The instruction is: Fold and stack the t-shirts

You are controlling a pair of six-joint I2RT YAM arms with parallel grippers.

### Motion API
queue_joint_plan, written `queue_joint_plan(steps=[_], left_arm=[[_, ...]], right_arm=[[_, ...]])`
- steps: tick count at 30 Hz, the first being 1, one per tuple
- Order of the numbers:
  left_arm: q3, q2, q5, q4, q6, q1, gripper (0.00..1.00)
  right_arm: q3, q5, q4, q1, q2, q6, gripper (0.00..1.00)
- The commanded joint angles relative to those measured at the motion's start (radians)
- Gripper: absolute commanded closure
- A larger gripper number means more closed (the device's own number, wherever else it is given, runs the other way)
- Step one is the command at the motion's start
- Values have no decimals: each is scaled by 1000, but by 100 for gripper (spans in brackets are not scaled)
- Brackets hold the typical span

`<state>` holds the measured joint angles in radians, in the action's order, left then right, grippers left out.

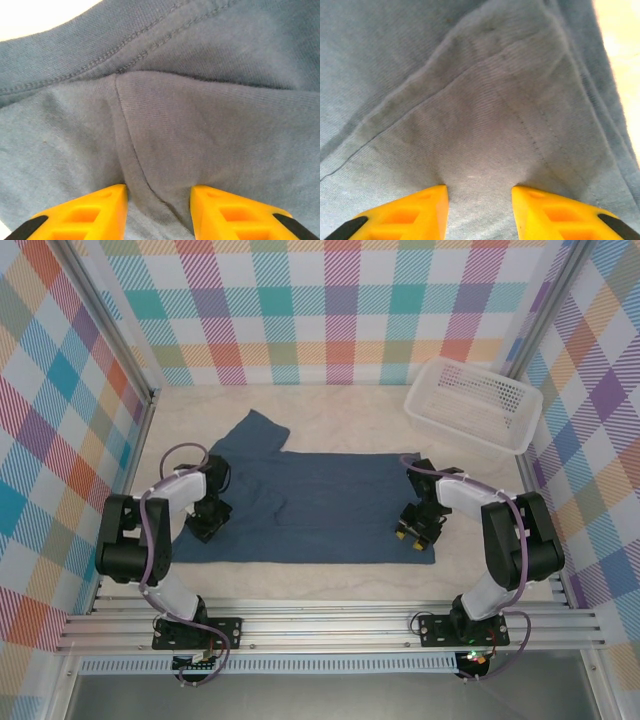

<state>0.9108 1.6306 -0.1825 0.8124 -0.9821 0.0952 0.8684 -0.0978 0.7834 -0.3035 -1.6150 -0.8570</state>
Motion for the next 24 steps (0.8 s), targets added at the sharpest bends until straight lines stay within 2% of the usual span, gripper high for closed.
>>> queue_joint_plan(steps=[1, 7, 16, 21, 24], left_arm=[[-85, -53, -81, 69, -48, -14, 61], [-177, -127, -86, 68, -92, -16, 60], [-214, -171, -99, 78, -98, -15, 60], [-117, -233, -135, 148, -84, -10, 60], [9, -267, -150, 174, -59, -3, 56]], right_arm=[[-45, 16, 67, -23, -11, -19, 60], [-84, -4, 103, -51, 25, -38, 59], [-159, 16, 97, -77, 80, -108, 59], [-94, 44, 73, -77, 182, -53, 52], [7, 150, 82, -68, 257, 31, 45]])
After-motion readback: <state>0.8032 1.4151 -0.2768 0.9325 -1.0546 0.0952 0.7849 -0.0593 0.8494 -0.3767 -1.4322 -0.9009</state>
